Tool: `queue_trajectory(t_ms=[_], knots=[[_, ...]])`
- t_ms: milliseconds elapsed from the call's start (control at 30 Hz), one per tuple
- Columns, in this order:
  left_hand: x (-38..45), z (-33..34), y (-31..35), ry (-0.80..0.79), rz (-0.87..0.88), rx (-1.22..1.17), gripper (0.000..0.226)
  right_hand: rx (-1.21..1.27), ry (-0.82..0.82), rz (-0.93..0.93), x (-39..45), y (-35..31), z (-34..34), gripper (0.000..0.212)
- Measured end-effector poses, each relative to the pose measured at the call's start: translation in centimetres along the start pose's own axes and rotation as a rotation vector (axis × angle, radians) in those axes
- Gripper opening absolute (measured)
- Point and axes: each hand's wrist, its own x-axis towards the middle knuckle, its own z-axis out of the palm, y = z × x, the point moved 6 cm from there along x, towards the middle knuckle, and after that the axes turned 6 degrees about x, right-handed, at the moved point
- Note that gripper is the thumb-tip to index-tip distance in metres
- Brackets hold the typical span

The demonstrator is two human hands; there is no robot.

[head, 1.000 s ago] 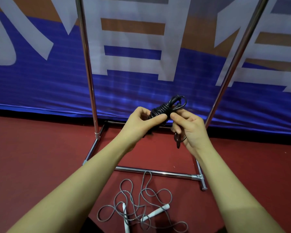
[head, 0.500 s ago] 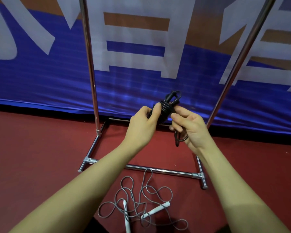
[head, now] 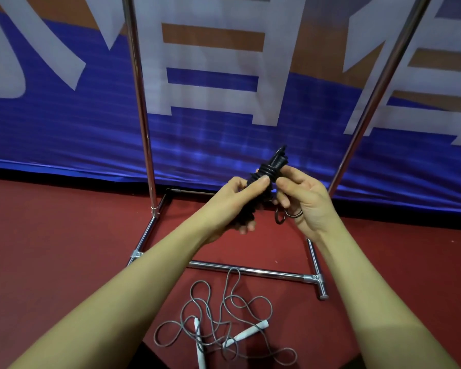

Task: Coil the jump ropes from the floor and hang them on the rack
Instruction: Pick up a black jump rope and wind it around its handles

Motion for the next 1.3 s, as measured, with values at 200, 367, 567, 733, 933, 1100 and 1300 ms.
queue_trajectory(t_ms=[200,367,567,733,933,1100,1300], knots=[[0.5,-1.2,-0.1,0.236,0.117,0.229,0.030,-0.037,0.013,0.022,0.0,0.1,0.1,0.028],[0.0,-1.0,0.4,0.416,0.161,0.401,0.037,0.008,-0.040,0.031,0.3,0.6,0.7,0.036],[-0.3,-2.0,1.1,0.539,0.149,0.444,0.048,0.029,-0.150,0.052,0.4,0.9,1.1,0.048],[0.5,-3.0,0.6,0.404,0.104,0.175,0.065,-0.040,-0.158,0.015,0.3,0.8,1.3,0.042],[0.5,-0.7,-0.2,-0.006,-0.044,-0.186,0.057,-0.072,-0.147,-0.021,0.0,0.2,1.6,0.033],[0.4,-2.2,0.0,0.201,0.022,0.053,0.050,-0.128,-0.056,-0.038,-0.1,0.7,1.1,0.031],[0.5,-2.6,-1.1,0.469,0.076,0.290,0.055,-0.276,0.015,-0.112,0.1,1.2,1.1,0.026]])
